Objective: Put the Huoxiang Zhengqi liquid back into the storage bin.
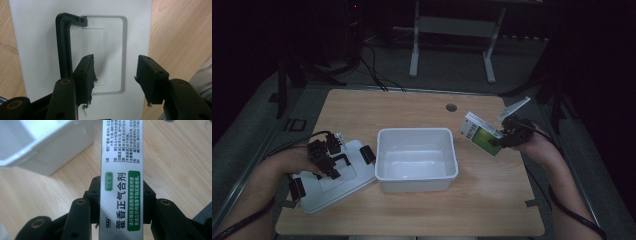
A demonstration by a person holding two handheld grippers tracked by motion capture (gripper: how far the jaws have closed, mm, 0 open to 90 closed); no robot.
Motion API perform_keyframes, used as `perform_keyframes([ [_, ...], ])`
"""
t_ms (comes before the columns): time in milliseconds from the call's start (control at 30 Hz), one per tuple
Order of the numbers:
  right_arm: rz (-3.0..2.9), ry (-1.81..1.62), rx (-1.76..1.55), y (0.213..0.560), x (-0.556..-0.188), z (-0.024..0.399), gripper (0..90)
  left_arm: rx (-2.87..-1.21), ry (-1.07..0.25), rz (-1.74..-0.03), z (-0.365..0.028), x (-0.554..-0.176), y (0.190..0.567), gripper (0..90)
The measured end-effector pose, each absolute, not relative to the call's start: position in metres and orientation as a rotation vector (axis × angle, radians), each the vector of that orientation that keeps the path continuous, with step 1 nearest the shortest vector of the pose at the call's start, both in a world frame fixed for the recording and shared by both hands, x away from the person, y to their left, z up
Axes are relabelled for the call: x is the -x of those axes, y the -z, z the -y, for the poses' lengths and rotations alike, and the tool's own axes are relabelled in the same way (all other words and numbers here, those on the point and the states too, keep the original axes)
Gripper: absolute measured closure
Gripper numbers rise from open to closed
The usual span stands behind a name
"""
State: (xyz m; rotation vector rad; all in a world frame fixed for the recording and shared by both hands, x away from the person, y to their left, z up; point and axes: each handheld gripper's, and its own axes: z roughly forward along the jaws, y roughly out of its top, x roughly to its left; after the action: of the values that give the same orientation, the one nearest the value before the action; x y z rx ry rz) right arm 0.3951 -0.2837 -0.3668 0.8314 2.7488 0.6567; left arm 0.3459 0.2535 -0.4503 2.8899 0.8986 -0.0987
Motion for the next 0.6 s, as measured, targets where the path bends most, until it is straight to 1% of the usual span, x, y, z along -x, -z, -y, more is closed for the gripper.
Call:
perform_keyframes([
  [200, -2.742, -0.680, -0.747, 0.351, -0.390, 0.271, 63.8, -2.895, 0.113, -0.908, -0.253, -0.346, 0.452, 48.6],
  [367, -2.766, -0.727, -0.638, 0.335, -0.380, 0.252, 63.8, -2.891, 0.115, -0.906, -0.252, -0.346, 0.450, 48.5],
  [600, -2.813, -0.757, -0.509, 0.328, -0.372, 0.224, 63.8, -2.898, 0.118, -0.904, -0.251, -0.345, 0.450, 48.6],
])
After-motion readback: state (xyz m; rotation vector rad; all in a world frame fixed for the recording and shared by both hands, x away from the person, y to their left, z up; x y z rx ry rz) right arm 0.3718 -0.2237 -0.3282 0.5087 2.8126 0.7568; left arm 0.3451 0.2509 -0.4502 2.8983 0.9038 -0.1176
